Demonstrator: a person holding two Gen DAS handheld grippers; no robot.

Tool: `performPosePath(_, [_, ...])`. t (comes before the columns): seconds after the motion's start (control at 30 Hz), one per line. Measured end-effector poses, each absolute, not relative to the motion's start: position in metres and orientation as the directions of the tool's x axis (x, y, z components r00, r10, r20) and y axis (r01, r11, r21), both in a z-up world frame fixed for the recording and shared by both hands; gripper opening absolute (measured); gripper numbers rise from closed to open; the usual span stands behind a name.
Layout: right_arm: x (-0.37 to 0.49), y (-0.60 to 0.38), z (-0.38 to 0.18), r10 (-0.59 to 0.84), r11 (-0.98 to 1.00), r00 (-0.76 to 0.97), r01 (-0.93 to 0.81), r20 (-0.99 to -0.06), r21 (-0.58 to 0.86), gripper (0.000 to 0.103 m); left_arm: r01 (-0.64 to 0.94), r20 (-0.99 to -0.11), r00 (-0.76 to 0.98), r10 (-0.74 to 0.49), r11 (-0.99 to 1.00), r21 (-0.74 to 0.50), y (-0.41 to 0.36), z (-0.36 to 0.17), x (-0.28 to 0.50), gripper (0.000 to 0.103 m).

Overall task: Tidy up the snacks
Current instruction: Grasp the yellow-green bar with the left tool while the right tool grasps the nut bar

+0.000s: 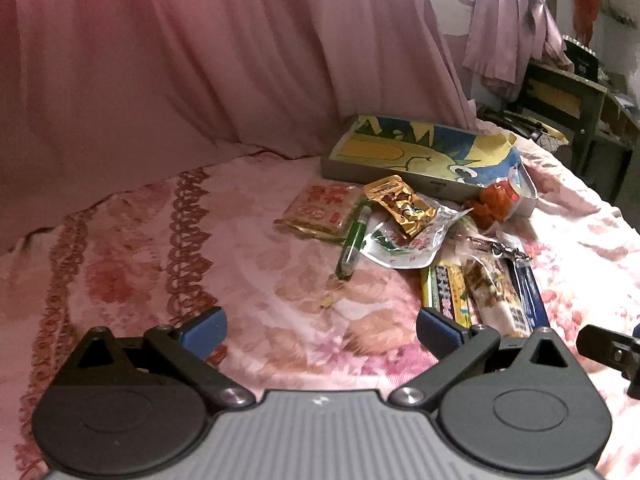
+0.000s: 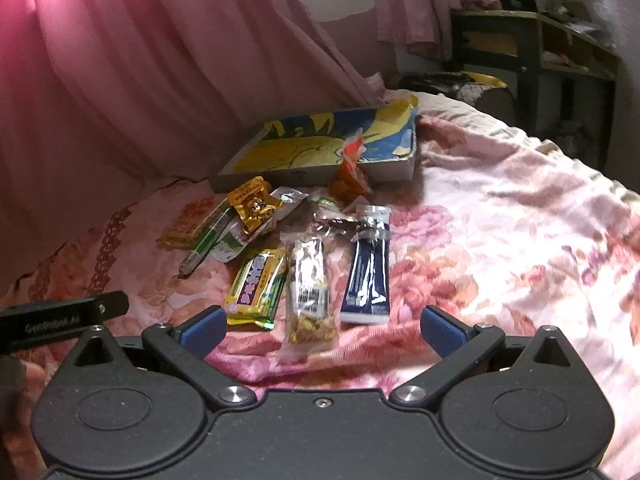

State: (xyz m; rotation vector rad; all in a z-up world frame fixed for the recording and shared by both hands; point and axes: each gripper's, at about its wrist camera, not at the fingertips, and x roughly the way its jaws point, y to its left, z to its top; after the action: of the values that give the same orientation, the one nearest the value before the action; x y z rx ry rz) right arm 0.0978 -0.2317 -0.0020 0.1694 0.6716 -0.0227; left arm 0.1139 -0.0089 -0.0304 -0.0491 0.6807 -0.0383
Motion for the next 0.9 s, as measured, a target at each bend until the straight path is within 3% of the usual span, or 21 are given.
performPosePath(0.37, [0.157, -0.253, -0.008, 0.048, 0.996, 0.764, 0.009, -0.643, 0.086, 0.103, 0.155, -0.648, 0.743, -0.168, 0.985, -0.077, -0.031, -0.053, 0.160, 0.103])
performPosePath(0.7, [0.213, -0.257, -0.029, 0.254, 0.967, 0.647, -0.194, -0.719, 0.167, 0.102, 0.335, -0.679, 0.693, -0.244, 0.942, 0.003, -0.057, -0.071, 0.180, 0.103])
performPosePath(0.9, [0.236, -0.258, -0.044, 0.308, 0.949, 0.608, -0.253, -0.732, 0.189, 0.085, 0.422, -0.682, 0.659, -0.318, 0.906, -0.015, -0.067, -0.078, 0.182, 0.103])
